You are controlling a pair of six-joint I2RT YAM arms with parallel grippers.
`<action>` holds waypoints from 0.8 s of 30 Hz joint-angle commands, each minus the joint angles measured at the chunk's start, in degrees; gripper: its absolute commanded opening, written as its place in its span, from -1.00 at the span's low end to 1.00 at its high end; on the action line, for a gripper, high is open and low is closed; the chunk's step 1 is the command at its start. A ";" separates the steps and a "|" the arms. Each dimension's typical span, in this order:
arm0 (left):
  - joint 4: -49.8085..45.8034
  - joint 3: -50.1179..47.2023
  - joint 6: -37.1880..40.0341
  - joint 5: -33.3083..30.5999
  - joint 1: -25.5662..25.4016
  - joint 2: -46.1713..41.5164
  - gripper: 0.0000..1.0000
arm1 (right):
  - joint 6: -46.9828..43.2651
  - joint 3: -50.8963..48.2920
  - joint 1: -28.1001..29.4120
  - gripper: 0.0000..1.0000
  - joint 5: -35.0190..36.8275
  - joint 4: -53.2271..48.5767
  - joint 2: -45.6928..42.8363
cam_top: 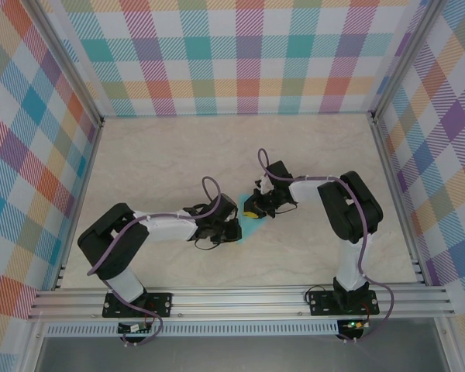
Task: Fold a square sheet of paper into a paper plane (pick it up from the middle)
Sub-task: Fourth fold the wing at the center of the table.
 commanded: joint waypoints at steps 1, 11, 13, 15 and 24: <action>-3.14 -2.38 -2.12 -1.68 -1.17 -2.51 -0.63 | -1.64 -0.95 0.32 -0.77 6.63 -4.49 4.04; -4.08 -3.69 -9.53 -11.23 -1.03 -15.71 -0.53 | -2.34 -1.08 0.32 -0.79 6.52 -4.94 5.11; -0.70 -4.21 -10.14 -9.94 -0.95 -16.37 -0.52 | -2.34 -1.09 0.31 -0.79 6.66 -4.93 5.11; 2.26 -3.64 -10.29 -7.70 -0.98 -15.37 -0.52 | -2.34 -1.00 0.28 -0.79 6.87 -5.28 5.17; 12.82 -0.13 -10.92 1.04 -1.01 -4.39 -0.58 | -2.08 -0.82 0.28 -0.79 6.88 -5.52 4.88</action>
